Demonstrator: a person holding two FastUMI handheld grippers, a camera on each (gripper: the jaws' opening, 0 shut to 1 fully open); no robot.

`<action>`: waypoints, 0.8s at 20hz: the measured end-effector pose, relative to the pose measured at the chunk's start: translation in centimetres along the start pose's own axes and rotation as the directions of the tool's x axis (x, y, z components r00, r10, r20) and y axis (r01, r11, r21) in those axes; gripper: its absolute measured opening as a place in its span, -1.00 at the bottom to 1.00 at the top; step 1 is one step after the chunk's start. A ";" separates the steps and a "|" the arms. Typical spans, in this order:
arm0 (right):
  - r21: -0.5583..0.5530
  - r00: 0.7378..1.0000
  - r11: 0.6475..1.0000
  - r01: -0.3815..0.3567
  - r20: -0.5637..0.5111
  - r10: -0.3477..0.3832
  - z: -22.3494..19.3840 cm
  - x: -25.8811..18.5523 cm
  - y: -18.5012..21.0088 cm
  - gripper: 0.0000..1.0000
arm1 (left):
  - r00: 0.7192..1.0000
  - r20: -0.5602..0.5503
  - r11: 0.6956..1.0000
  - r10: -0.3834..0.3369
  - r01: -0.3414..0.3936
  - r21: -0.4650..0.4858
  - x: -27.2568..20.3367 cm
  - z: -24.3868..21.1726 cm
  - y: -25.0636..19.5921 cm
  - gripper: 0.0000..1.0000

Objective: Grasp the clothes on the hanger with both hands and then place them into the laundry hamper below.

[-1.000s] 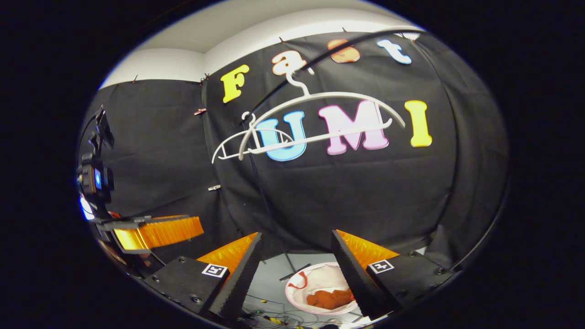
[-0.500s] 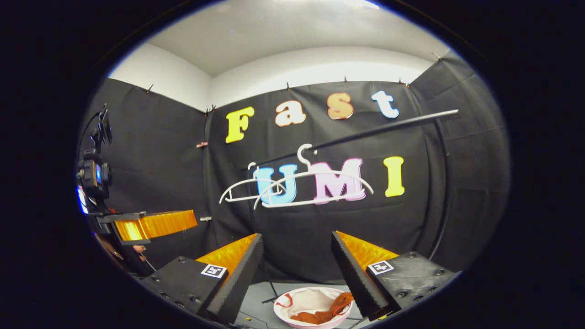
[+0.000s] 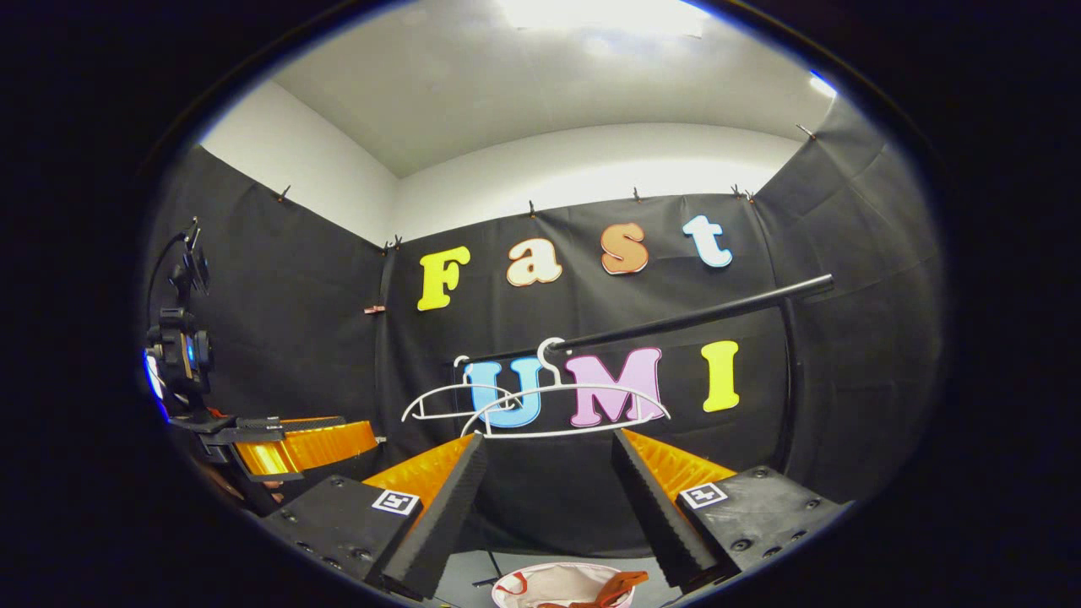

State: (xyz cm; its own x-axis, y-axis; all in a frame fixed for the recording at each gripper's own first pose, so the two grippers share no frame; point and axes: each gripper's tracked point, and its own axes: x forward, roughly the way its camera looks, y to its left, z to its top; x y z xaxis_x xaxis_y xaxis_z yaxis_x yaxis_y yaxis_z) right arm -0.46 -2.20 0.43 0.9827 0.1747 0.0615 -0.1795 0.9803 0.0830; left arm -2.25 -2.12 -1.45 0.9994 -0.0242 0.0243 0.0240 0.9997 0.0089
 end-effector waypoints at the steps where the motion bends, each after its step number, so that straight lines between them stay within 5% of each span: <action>1: -0.005 1.000 1.000 -0.007 -0.004 0.007 -0.1 0.1 -0.2 0.92 | 1.000 -0.002 1.000 0.004 -0.004 -0.001 0.0 -0.1 -0.1 0.97; 16: 0.019 0.999 0.999 -0.039 -0.032 0.040 -0.5 -0.3 -1.7 0.92 | 0.998 -0.022 0.998 0.056 -0.056 0.012 -0.4 -0.6 -0.9 0.90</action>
State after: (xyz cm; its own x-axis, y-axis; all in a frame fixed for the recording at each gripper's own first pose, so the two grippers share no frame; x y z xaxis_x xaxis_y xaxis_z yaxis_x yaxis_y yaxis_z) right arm -0.38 -3.91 -0.22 0.9757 0.2168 0.0327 -0.2190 0.9707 0.0993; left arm -2.71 -2.99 -2.03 0.9995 0.0320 0.0031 -0.0321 0.9993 0.0197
